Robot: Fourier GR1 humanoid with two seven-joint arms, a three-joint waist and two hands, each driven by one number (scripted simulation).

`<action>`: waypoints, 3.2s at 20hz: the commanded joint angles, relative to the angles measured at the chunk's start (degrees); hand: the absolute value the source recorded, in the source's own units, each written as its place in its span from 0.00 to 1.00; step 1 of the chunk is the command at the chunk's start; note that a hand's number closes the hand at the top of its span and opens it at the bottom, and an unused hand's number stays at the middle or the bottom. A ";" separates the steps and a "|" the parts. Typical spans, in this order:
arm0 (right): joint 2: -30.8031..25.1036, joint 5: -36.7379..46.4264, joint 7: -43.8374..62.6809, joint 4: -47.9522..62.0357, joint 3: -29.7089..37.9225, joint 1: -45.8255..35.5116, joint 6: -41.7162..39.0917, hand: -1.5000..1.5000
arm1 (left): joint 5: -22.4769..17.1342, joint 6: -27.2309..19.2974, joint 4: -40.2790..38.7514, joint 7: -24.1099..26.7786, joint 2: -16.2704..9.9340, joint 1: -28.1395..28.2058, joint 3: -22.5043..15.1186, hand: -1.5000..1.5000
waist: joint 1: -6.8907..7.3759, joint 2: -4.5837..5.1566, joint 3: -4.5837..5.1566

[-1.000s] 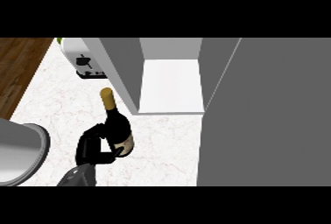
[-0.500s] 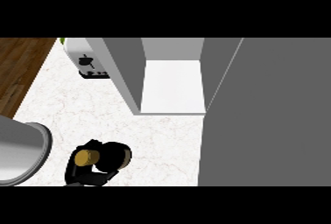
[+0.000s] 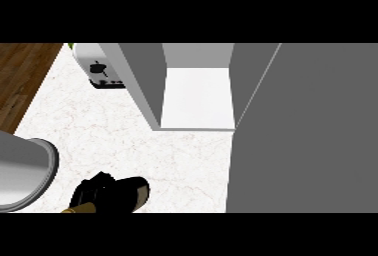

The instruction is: Pick up the wine, place it into the cabinet and close the cabinet

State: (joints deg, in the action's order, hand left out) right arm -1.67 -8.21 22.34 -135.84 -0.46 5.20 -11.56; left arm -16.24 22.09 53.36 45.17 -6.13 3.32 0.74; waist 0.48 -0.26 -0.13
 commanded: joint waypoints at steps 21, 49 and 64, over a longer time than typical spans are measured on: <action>-0.55 -1.33 -3.68 5.26 2.42 -1.43 -1.46 0.00 | -6.07 -24.17 46.56 -35.13 6.10 0.25 -13.80 1.00 | -0.48 0.25 0.12; -1.47 -3.63 -1.86 4.61 3.82 -2.70 -1.44 0.00 | -9.45 -46.78 8.05 -21.59 6.13 -32.00 -23.31 1.00 | -1.15 0.38 0.15; -0.19 -1.60 -4.45 4.15 2.44 0.58 -2.42 0.00 | -18.06 -44.50 -4.75 -12.42 6.13 -32.61 -24.27 1.00 | -0.98 0.32 0.14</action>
State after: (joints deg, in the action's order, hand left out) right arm -2.54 -10.32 19.78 -132.93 1.97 5.40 -13.82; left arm -33.02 -24.46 50.83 30.13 -0.01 -30.53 -24.52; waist -0.67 0.09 0.02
